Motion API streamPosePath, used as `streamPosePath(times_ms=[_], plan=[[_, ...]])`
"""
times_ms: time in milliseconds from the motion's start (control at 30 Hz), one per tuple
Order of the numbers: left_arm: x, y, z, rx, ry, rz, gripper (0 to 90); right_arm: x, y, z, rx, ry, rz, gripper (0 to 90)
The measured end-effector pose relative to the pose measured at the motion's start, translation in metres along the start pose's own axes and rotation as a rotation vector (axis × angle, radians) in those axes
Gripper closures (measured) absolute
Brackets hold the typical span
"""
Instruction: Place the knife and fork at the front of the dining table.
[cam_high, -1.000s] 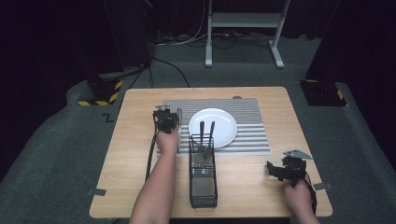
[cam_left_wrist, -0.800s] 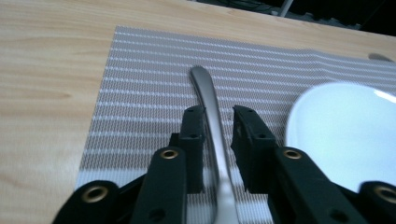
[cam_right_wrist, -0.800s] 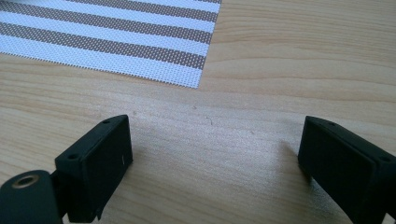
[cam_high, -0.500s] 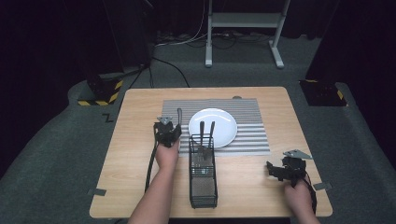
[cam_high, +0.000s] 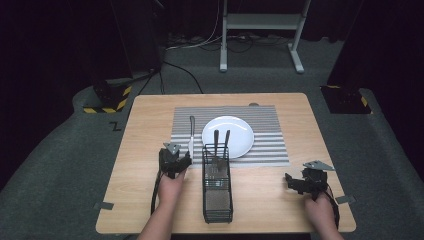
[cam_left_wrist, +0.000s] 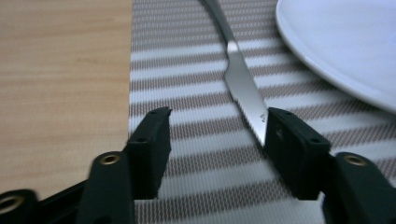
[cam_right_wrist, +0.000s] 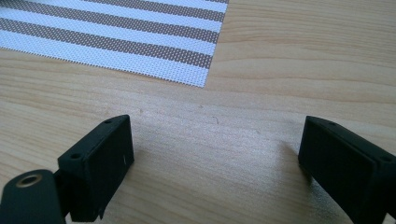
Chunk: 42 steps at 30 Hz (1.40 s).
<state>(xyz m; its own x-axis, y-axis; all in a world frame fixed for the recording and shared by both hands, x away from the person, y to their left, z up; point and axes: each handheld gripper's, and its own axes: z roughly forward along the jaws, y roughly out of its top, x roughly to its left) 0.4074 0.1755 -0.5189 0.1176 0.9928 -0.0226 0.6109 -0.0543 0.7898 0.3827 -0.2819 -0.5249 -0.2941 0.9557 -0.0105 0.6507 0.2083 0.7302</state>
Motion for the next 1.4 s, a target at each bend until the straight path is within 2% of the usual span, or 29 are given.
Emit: streamPosePath(times_ms=[167, 267, 367, 500, 600, 733, 833, 900, 1233, 1300, 1400], plan=[[0.005, -0.011, -0.014, 0.038, -0.007, 0.034, 27.2, 0.000, 0.000, 0.000, -0.001, 0.002, -0.001, 10.1], [0.013, -0.017, -0.028, 0.038, -0.018, 0.041, 23.6, 0.000, 0.000, 0.000, -0.001, 0.003, 0.000, 10.2], [0.025, -0.025, -0.039, 0.060, -0.028, 0.041, 19.5, 0.000, 0.000, 0.000, -0.001, 0.004, 0.000, 10.1], [0.045, -0.037, -0.047, 0.092, 0.027, 0.058, 15.1, 0.000, 0.000, 0.000, -0.001, 0.004, 0.000, 10.1], [0.061, -0.043, -0.050, 0.128, 0.046, 0.060, 14.8, 0.000, 0.000, -0.001, 0.001, 0.004, 0.000, 10.1], [0.074, -0.050, -0.057, 0.114, 0.067, 0.039, 14.7, 0.000, 0.000, -0.001, 0.001, 0.004, 0.000, 10.2], [0.078, -0.057, -0.059, 0.080, 0.048, 0.017, 14.6, 0.000, 0.000, -0.001, 0.001, 0.004, 0.000, 10.2], [0.081, -0.058, -0.060, 0.084, 0.027, -0.003, 14.7, -0.001, -0.001, -0.001, 0.001, 0.004, 0.000, 10.2], [0.079, -0.056, -0.058, 0.086, 0.001, 0.026, 13.9, 0.002, -0.003, -0.003, -0.001, -0.001, -0.011, 11.4], [0.079, -0.056, -0.058, 0.086, -0.002, 0.031, 13.8, 0.004, -0.004, -0.007, -0.025, -0.016, -0.047, 12.8], [0.079, -0.056, -0.058, 0.086, -0.004, 0.032, 13.8, 0.009, -0.001, -0.014, -0.069, -0.006, -0.060, 12.8]])
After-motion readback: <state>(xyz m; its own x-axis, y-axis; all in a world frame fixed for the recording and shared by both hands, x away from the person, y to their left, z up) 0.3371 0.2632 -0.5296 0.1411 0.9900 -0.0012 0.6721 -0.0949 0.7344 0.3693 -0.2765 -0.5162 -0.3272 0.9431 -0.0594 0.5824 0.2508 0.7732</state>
